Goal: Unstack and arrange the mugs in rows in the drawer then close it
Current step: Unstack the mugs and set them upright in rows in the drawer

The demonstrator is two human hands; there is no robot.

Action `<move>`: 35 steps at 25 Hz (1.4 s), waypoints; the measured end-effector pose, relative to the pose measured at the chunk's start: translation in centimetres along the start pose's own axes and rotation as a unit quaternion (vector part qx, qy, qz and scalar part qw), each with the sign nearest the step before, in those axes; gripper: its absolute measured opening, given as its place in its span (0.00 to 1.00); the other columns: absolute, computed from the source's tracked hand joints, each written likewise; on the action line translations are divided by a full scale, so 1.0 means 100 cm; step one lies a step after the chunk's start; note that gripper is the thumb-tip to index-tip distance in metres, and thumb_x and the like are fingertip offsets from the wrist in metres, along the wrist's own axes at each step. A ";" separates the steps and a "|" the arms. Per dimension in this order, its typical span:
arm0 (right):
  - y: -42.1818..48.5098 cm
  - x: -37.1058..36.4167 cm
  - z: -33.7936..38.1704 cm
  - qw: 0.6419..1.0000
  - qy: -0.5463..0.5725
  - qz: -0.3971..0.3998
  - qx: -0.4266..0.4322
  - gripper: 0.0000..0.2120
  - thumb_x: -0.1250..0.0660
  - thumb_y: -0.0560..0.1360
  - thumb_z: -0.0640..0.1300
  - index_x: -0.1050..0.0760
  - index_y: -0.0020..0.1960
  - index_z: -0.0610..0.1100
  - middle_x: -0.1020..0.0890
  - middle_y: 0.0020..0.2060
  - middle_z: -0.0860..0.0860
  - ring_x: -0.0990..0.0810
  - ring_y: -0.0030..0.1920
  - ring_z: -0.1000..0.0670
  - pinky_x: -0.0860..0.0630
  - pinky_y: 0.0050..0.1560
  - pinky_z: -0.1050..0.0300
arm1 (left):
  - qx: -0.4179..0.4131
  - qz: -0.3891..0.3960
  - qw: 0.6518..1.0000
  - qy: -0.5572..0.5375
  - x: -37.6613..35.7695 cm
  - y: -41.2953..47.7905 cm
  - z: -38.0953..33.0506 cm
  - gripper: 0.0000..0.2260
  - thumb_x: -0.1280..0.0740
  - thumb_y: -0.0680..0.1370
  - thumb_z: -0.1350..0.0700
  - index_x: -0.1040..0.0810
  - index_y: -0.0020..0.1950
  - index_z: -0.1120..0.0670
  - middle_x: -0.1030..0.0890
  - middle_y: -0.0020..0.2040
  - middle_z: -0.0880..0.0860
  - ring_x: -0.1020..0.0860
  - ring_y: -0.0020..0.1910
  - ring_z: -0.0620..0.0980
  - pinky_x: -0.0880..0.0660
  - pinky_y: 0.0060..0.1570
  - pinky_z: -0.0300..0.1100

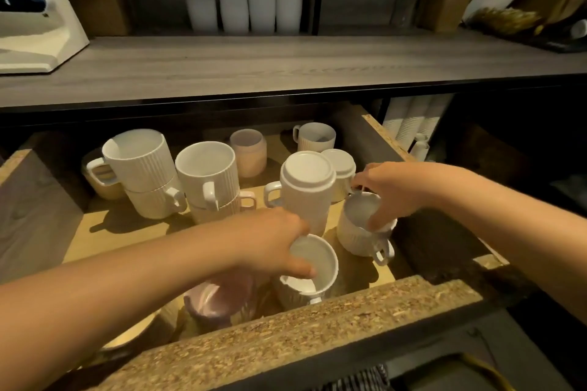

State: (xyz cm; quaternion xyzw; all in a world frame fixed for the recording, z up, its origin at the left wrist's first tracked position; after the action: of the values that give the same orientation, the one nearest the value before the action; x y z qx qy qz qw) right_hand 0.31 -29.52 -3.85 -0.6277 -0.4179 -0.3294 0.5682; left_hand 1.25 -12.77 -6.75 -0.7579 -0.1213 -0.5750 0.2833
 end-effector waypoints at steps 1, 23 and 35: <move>0.005 -0.006 0.000 1.000 0.001 0.020 -0.005 0.31 0.29 0.70 0.55 0.33 0.69 0.47 0.24 0.61 0.48 0.24 0.57 0.47 0.24 0.52 0.58 | 0.001 -0.004 1.000 0.001 -0.001 0.002 -0.001 0.24 0.35 0.73 0.38 0.27 0.63 0.52 0.21 0.55 0.52 0.23 0.51 0.51 0.23 0.52 0.50; -0.004 -0.038 0.017 0.992 0.021 0.120 0.010 0.37 0.24 0.67 0.50 0.39 0.70 0.46 0.27 0.62 0.46 0.26 0.56 0.48 0.24 0.57 0.55 | -0.012 -0.044 0.993 -0.109 -0.010 0.001 0.006 0.22 0.34 0.74 0.43 0.27 0.66 0.49 0.23 0.61 0.48 0.23 0.54 0.45 0.24 0.55 0.46; -0.023 0.035 0.025 0.988 -0.036 -0.152 0.011 0.15 0.36 0.76 0.52 0.24 0.58 0.44 0.19 0.47 0.48 0.21 0.45 0.49 0.25 0.40 0.62 | 0.012 -0.043 0.999 -0.027 0.030 -0.015 0.009 0.21 0.38 0.77 0.43 0.31 0.69 0.47 0.25 0.65 0.46 0.25 0.58 0.44 0.27 0.55 0.39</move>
State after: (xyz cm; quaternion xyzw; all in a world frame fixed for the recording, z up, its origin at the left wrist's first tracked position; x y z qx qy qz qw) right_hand -0.36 -26.50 -0.09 -0.5620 -0.5326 -0.3841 0.5029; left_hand 2.13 -11.48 -3.67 -0.7636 -0.1681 -0.5650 0.2635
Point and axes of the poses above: each hand's wrist, its own y-axis towards the middle knuckle, its own x-axis out of the back of the hand, z = x × y, the point moved 4 cm from there along y, towards the middle knuckle
